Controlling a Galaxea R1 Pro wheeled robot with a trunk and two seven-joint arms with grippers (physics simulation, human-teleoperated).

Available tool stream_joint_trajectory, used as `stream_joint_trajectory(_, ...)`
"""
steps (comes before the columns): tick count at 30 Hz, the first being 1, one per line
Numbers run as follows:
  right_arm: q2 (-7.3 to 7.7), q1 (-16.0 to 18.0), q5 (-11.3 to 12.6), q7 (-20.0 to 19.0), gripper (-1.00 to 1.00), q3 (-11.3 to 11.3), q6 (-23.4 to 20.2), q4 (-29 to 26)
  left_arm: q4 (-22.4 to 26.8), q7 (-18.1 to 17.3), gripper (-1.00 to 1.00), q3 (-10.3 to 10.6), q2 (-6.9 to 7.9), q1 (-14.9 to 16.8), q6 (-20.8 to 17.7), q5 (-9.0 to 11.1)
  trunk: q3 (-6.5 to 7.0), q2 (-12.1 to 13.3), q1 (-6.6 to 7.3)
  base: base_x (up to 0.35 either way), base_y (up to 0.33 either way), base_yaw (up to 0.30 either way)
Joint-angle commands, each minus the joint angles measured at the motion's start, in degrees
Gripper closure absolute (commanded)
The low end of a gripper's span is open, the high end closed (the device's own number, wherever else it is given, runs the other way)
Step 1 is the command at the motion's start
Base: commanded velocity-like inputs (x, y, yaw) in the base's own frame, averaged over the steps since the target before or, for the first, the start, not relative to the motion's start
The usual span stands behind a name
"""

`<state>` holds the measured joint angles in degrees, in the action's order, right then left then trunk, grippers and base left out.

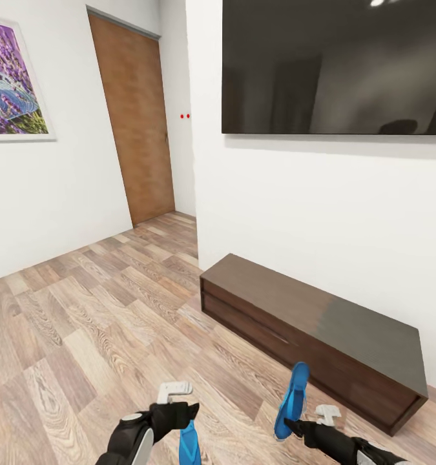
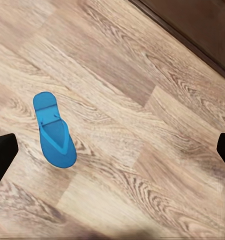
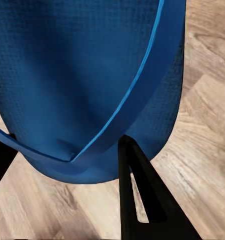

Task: In the bedroom, move the book from the bed onto either nightstand, and place the two sandals side by side next to the bed.

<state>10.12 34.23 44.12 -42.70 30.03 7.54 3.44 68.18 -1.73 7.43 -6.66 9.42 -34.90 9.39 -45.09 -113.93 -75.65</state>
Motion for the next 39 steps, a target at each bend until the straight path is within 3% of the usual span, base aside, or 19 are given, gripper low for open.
stream_joint_trajectory(1, -1.08, 0.2, 0.1, 5.9, 1.00, 0.7, 0.3, -2.5, 0.0, 0.0, -1.00, 0.0, -0.06, 0.0, -0.4, 0.4, -0.06, 0.0, 0.01, 0.000, 0.000, 0.000)
stream_joint_trajectory(3, -3.58, 0.3, 0.0, 16.3, 1.00, 0.7, -0.2, -10.1, -0.1, 0.0, -1.00, 0.0, -0.09, 0.1, -0.6, 0.5, -0.06, 0.0, 0.01, 0.000, 0.000, 0.000)
stream_joint_trajectory(5, -6.05, 0.3, -0.5, 24.0, 1.00, 0.9, -2.3, -17.8, -0.3, 0.1, -1.00, 0.0, -0.10, 0.0, -0.6, 0.5, -0.06, 0.0, 0.01, 0.000, 0.000, 0.000)
stream_joint_trajectory(6, -6.85, 0.3, -2.6, 25.7, 1.00, 0.9, -3.8, -21.7, -0.3, 0.1, -1.00, 0.0, -0.15, 0.0, -0.6, 0.5, -0.06, 0.0, 0.01, 0.000, 0.000, 0.000)
stream_joint_trajectory(8, -7.25, 0.4, -6.5, 26.7, 1.00, 0.9, -5.3, -26.7, -0.4, 0.1, -1.00, 0.0, -0.18, 0.0, -0.6, 0.6, -0.06, 0.0, 0.01, 0.000, 0.000, 0.000)
stream_joint_trajectory(13, -7.28, 0.4, -8.3, 27.2, 1.00, 0.9, -6.0, -35.3, -0.7, 0.1, -1.00, 0.1, -0.17, 0.0, -0.6, 0.6, -0.06, 0.0, 0.01, 0.000, 0.000, 0.000)
stream_joint_trajectory(20, -7.14, 0.4, -8.4, 27.3, 1.00, 0.8, -4.7, -36.2, -0.8, 0.0, -1.00, 0.1, -0.15, 0.0, -0.5, 0.6, -0.06, 0.0, 0.01, 0.000, 0.000, 0.000)
stream_joint_trajectory(23, -7.33, 0.4, -8.4, 27.3, 1.00, 1.0, -1.6, -35.8, -0.7, 0.0, -1.00, 0.1, -0.18, 0.0, -0.5, 0.6, -0.06, 0.0, 0.01, 0.000, 0.000, 0.000)
stream_joint_trajectory(39, -7.40, 0.4, -8.4, 27.2, 1.00, 1.1, -0.2, -35.5, -0.8, 0.0, -1.00, 0.1, -0.18, 0.0, -0.5, 0.6, -2.93, -6.4, -3.51, 0.000, 0.000, 0.000)
